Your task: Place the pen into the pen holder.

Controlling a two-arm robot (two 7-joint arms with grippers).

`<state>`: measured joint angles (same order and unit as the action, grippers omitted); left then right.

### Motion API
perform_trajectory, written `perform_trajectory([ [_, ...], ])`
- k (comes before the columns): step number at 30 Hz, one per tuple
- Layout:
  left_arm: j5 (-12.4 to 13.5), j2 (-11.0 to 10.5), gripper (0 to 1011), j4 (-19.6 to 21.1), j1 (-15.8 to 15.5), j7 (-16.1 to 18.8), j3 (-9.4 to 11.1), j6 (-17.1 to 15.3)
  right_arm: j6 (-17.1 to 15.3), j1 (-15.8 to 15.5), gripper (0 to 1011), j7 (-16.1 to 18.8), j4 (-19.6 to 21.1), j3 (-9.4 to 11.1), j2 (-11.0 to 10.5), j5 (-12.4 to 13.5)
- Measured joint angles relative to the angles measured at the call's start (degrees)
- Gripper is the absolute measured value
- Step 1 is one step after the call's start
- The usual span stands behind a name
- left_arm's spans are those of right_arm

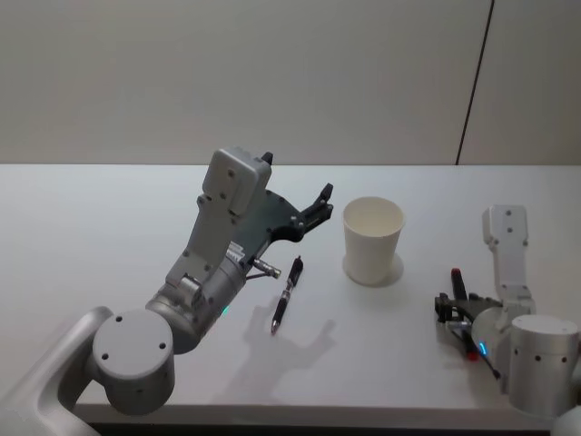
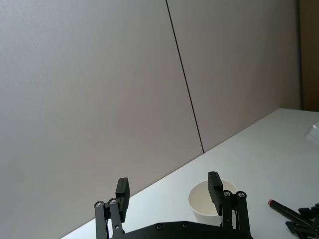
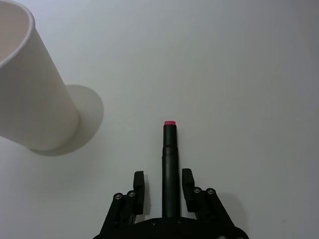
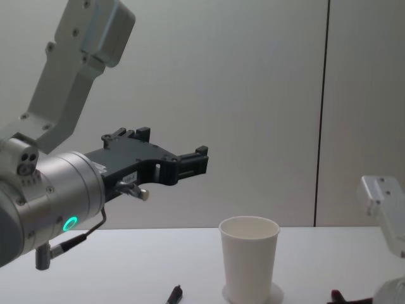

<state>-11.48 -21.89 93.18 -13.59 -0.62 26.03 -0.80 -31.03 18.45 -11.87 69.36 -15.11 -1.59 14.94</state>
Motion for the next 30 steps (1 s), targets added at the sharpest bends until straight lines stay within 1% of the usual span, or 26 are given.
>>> perform_trajectory([
  [1, 0.00, 0.00, 1000, 0.00, 0.00, 0.00, 0.00, 0.00, 0.07, 0.20, 461, -0.02, -0.47, -0.02, 0.14, -0.08],
  [2, 0.00, 0.00, 1000, 0.00, 0.00, 0.00, 0.00, 0.00, 0.12, 0.27, 461, -0.06, -0.63, -0.02, 0.20, -0.13],
  [3, 0.00, 0.00, 1000, 0.00, 0.00, 0.00, 0.00, 0.00, 0.17, 0.34, 387, -0.08, -0.78, -0.02, 0.24, -0.19],
  [7, 0.00, 0.00, 1000, 0.00, 0.00, 0.00, 0.00, 0.00, 0.46, 0.59, 301, -0.14, -1.40, -0.02, 0.46, -0.46],
  [8, 0.00, 0.00, 1000, 0.00, 0.00, 0.00, 0.00, 0.00, 0.62, 0.62, 243, -0.14, -1.51, -0.03, 0.53, -0.57],
  [11, 0.00, -0.01, 1000, 0.00, 0.00, 0.00, 0.00, 0.00, 1.05, 0.62, 176, -0.08, -1.54, -0.12, 0.61, -0.88],
  [20, 0.00, 0.00, 1000, 0.00, 0.00, 0.00, 0.00, 0.00, 3.46, -0.29, 176, 0.44, 0.41, -0.26, 0.44, -2.26],
  [27, 0.00, 0.00, 1000, 0.00, 0.00, 0.00, 0.00, 0.00, 6.48, -1.53, 176, 1.12, 3.28, -0.34, -0.01, -3.63],
  [29, 0.00, 0.00, 1000, 0.00, 0.00, 0.00, 0.00, 0.00, 8.06, -2.06, 176, 1.49, 4.51, -0.36, -0.24, -4.22],
  [30, 0.00, 0.00, 1000, 0.00, 0.00, 0.00, 0.00, 0.00, 8.06, -2.06, 176, 1.49, 4.51, -0.36, -0.24, -4.22],
])
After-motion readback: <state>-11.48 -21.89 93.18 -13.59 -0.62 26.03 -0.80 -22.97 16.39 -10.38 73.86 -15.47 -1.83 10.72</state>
